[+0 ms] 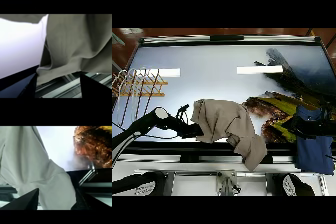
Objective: Fold the shirts.
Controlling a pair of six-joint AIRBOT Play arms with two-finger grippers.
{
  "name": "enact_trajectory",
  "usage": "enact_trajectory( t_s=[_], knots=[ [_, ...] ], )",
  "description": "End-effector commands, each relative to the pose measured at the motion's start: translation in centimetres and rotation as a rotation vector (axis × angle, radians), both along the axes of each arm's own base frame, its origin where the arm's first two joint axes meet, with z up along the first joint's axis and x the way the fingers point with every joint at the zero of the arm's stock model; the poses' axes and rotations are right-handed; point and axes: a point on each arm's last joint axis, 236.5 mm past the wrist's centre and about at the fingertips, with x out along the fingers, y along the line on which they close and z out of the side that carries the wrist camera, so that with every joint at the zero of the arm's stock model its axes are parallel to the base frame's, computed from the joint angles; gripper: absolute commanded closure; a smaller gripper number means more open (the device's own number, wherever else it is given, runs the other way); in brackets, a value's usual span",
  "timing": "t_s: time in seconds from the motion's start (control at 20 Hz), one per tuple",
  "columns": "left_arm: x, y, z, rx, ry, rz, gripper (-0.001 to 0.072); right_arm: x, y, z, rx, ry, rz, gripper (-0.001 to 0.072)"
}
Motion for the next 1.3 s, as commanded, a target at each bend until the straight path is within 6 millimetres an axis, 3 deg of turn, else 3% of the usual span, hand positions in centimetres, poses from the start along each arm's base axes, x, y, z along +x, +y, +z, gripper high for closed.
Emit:
enact_trajectory(
  t_s=[0.0,0.15,0.2,0.25,0.3,0.35,0.4,0.5,0.55,0.65,0.75,0.95,1.25],
  knots=[
    [-0.5,-1.5,-1.4,0.006,-0.003,-0.028,0.008,-0.1,0.2,0.0,0.008,0.002,-0.002,0.0149],
    [-1.3,-2.3,-2.2,0.014,0.013,-0.054,0.0117,-0.4,0.4,0.0,0.019,0.019,0.001,0.0149],
    [-1.4,-2.4,-2.3,0.015,0.023,-0.042,0.0192,-0.6,0.5,0.0,0.021,0.027,0.006,0.0149],
    [-1.3,-2.4,-2.3,0.018,0.032,-0.027,0.041,-1.0,0.5,-0.2,0.016,0.041,0.016,0.0149],
    [-1.3,-2.4,-2.2,0.017,0.033,-0.024,0.0462,-1.6,0.4,-0.6,-0.002,0.065,0.035,0.0149],
    [-1.3,-2.5,-2.0,0.013,0.036,-0.031,0.0601,-2.3,0.6,-1.3,-0.014,0.094,0.057,0.0149],
    [-1.4,-2.6,-1.7,0.006,0.035,-0.049,0.0665,-3.2,1.2,-2.3,-0.016,0.13,0.085,0.0149],
    [-1.4,-3.0,-0.7,-0.015,0.029,-0.095,0.0665,-5.0,3.6,-4.1,0.03,0.191,0.145,0.0138],
    [-1.3,-3.2,-0.1,-0.022,0.021,-0.105,0.0665,-6.2,5.0,-5.1,0.069,0.221,0.18,0.0043],
    [-0.7,-3.4,1.0,-0.032,-0.016,-0.107,0.0666,-8.4,6.7,-6.9,0.137,0.285,0.196,0.0043],
    [-0.5,-3.3,2.1,-0.035,-0.049,-0.118,0.0665,-9.9,7.2,-8.7,0.156,0.343,0.164,0.0044],
    [-0.2,-3.2,3.6,-0.039,-0.104,-0.126,0.0665,-10.0,7.1,-11.4,0.141,0.358,0.064,0.0044],
    [-0.2,-3.2,3.7,-0.04,-0.107,-0.126,0.0665,-8.8,5.8,-12.4,0.089,0.347,-0.033,0.0046]
  ],
)
